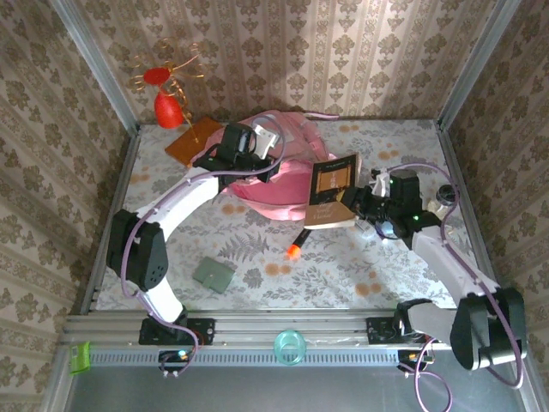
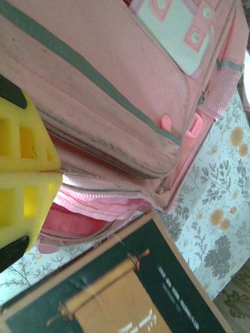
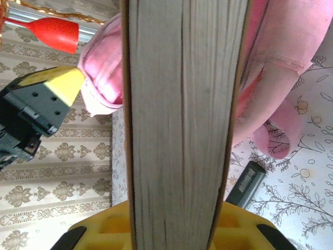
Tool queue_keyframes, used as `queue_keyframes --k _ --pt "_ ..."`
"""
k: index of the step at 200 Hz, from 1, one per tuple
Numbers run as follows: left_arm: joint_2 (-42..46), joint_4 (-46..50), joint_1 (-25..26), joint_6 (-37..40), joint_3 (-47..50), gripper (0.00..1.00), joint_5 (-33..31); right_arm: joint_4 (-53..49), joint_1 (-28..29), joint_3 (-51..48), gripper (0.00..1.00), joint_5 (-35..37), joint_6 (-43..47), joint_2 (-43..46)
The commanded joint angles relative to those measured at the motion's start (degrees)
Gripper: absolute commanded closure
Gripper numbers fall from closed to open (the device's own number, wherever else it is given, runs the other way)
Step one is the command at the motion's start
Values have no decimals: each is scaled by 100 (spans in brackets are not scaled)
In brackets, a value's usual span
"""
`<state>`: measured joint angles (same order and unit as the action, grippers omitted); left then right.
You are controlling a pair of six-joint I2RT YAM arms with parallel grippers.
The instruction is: Pack books, pencil case, and school supplies into a backpack
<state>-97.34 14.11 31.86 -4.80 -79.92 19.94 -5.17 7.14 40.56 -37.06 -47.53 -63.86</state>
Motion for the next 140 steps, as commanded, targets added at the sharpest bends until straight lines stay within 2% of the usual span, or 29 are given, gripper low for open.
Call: queue_keyframes --k 1,44,77,109,140 --pt "124 -398 62 -117 -251 100 89 -368 -7 -14 100 -213 207 144" --pt "136 -450 149 -182 -305 100 106 168 128 -482 100 -503 -136 303" --pt "135 -444 284 -209 -385 100 139 -62 124 -424 100 -324 -72 553" --pt "253 -470 463 -276 -410 100 172 1246 298 -639 100 -395 -827 -16" --pt "363 -400 599 -245 -427 100 142 2182 610 -459 100 -178 -1165 -676"
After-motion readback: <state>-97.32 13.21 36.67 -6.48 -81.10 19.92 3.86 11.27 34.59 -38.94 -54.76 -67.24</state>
